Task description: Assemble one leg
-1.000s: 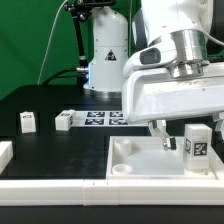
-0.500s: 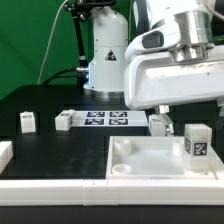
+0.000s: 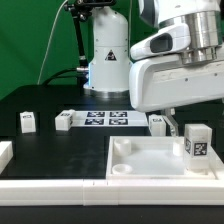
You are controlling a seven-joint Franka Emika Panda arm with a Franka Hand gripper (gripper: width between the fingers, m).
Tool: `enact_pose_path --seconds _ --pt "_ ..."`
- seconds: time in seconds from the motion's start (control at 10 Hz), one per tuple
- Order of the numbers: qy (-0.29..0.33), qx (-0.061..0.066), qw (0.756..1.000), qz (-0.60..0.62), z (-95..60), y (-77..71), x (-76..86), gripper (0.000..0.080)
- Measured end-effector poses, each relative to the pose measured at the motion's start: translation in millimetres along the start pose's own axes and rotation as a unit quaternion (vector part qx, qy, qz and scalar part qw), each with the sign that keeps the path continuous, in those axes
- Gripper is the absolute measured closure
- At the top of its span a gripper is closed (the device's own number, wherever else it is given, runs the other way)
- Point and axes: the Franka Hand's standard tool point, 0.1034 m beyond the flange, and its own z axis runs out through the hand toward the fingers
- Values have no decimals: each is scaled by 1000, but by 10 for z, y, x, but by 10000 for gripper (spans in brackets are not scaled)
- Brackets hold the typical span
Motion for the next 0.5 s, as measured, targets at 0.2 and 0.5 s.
enact_pose_path --seconds 0.2,0.5 --pt "-52 11 999 3 -6 -7 -11 150" --pt "-45 10 999 4 -2 1 12 150"
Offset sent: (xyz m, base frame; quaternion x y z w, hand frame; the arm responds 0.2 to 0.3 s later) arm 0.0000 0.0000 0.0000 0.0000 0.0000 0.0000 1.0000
